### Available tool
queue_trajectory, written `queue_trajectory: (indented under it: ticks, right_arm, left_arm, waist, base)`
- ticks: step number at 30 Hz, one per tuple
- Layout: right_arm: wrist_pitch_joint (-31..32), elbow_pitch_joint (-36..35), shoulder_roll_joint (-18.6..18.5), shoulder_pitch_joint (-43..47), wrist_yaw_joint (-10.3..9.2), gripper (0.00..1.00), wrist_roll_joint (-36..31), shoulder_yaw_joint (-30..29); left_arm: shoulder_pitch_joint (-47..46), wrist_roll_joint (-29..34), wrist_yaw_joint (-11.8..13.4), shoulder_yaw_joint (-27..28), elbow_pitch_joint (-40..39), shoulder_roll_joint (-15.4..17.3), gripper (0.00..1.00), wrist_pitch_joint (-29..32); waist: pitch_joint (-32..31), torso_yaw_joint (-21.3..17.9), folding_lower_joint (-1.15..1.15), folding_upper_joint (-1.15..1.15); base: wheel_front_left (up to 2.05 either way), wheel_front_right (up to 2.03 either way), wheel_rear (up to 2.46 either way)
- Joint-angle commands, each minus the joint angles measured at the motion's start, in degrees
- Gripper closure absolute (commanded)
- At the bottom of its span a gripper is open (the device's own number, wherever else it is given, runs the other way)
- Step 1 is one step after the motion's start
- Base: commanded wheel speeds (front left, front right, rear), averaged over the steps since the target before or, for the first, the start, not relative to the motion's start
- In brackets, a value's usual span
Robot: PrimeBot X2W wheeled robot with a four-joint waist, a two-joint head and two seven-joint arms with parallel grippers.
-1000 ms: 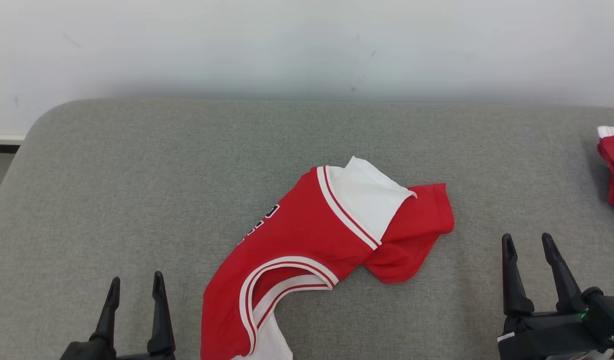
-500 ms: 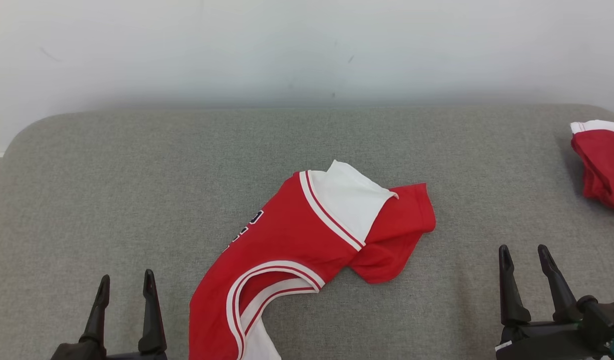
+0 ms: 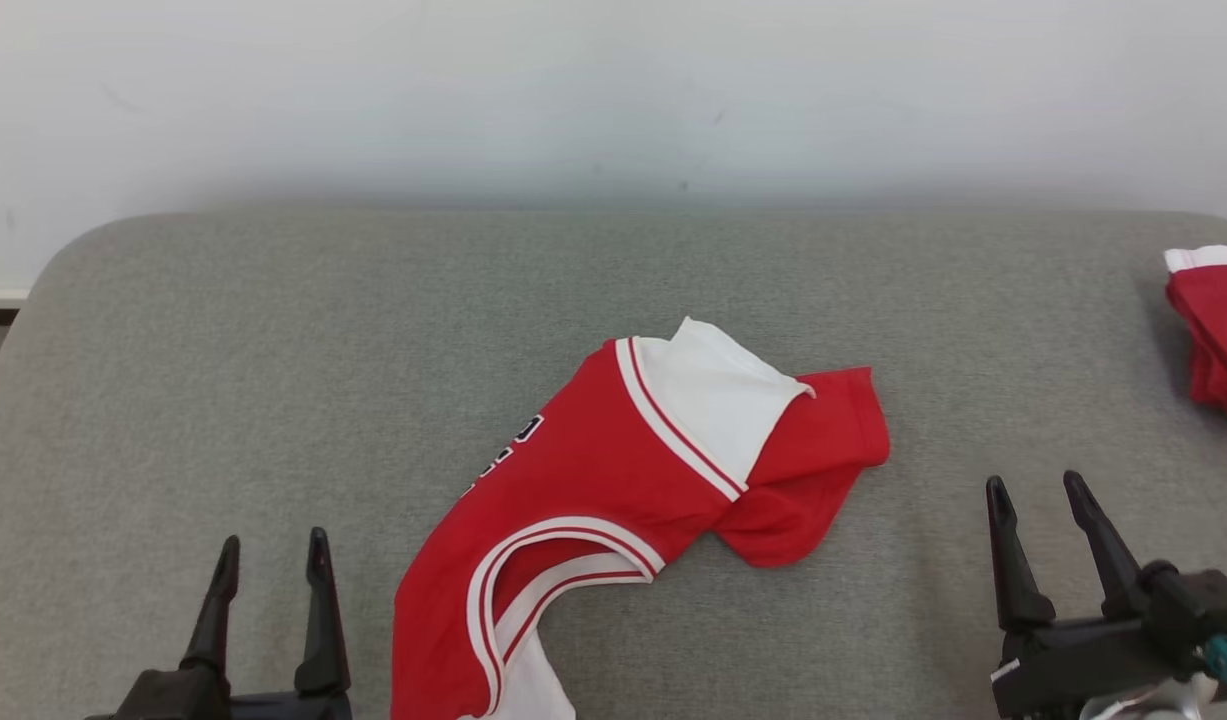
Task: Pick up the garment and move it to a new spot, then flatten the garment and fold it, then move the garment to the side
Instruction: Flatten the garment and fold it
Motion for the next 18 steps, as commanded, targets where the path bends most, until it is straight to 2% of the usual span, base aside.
queue_trajectory:
  ticks: [1,10,18]
  right_arm:
    - [-0.2,0.9,-0.9,-1.5,-0.15,0.00,0.5,0.7]
    - [0.5,11.2,-5.5,-11.2,-0.15,0.00,2.5,5.5]
    - [0.8,23.5,-7.4,-20.0,-0.15,0.00,4.9,10.1]
  left_arm:
    - [-0.9,0.3,-0.4,-0.3,0.2,-0.2,0.00,-0.2]
    - [-2.6,-0.9,0.1,-3.2,0.5,-0.4,0.00,-0.2]
    - [-4.9,-2.7,1.0,-5.7,1.4,-0.4,0.00,-0.2]
  waist:
    - [0.7,1.1,0.00,0.00]
    - [4.3,5.9,0.00,0.00]
    - [7.2,9.5,0.00,0.00]
  base:
    - [0.00,0.00,0.00]
    - [0.00,0.00,0.00]
    - [0.00,0.00,0.00]
